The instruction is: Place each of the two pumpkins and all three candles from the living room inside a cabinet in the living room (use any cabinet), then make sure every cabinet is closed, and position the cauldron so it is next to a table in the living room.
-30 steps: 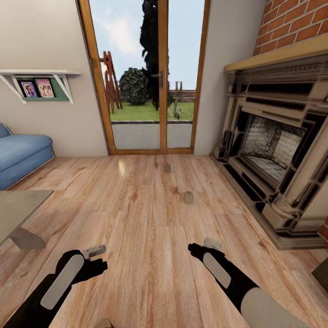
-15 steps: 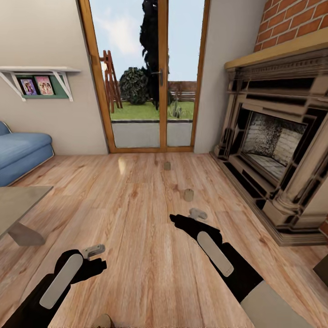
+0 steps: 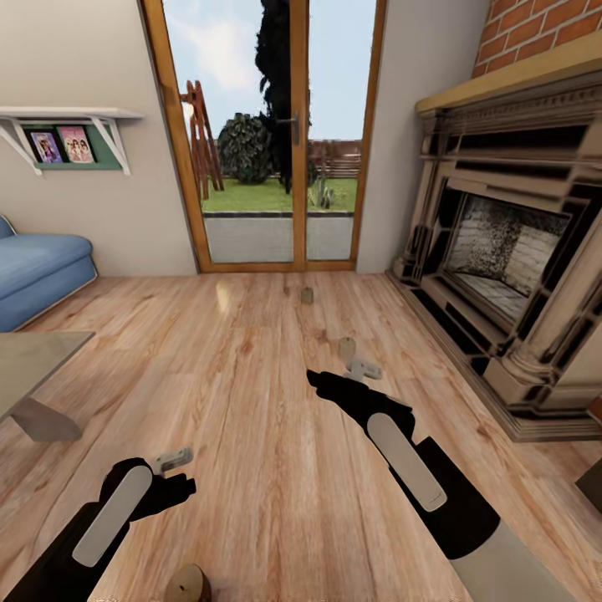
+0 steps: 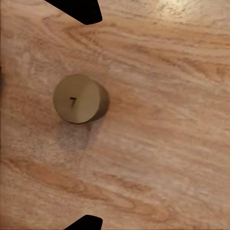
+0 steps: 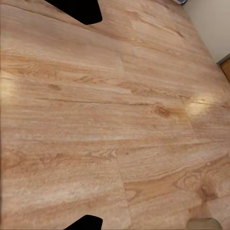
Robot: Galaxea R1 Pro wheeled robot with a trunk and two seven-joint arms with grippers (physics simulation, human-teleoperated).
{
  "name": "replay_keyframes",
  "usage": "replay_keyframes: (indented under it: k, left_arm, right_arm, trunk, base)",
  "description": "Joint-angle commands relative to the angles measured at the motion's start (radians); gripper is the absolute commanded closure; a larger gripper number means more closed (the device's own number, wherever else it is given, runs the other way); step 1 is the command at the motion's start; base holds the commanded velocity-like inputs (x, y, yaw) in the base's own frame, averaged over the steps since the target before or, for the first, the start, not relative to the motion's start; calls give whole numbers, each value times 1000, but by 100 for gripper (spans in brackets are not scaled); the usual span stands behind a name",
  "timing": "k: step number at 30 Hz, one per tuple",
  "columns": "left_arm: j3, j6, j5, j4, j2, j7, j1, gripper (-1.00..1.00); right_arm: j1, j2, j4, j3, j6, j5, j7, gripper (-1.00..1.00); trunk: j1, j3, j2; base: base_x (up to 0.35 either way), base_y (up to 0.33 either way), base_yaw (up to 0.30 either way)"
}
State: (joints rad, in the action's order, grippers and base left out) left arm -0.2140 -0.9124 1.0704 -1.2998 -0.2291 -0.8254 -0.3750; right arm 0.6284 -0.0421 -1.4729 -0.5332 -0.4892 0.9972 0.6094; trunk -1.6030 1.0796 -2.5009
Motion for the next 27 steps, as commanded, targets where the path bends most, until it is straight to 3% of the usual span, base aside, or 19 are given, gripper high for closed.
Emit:
replay_keyframes:
  k: [1,10,17,23,27]
  left_arm:
    - [-2,0,9,-1,-1,-10,-1,-100]
    - [3,0,8,4,-3,52,-1,-100]
    - [10,0,8,5,-4,63,-1,-100]
    - [35,-3,12,0,-5,67,-1,-100]
    - [43,-5,14,-1,-6,67,-1,-100]
  right_arm:
    - [1,-1,-4,-2,0,7,9,-100]
    - [1,-1,-20,-2,-9,7,11,-100]
    - [1,-2,-41,-4,-19,8,16,-100]
    - [1,3,-65,-4,-143,10,102,-100]
    - [1,6,-68,-4,-166,10,125,-100]
  trunk:
    - [0,5,-1]
    - [-4,40,-3]
    - [-7,67,-4]
    - [-8,75,-5]
    - [-10,90,-6]
  base:
    - [0,0,0]
    - [0,0,0]
    - [0,0,0]
    - [0,0,0]
    - [0,0,0]
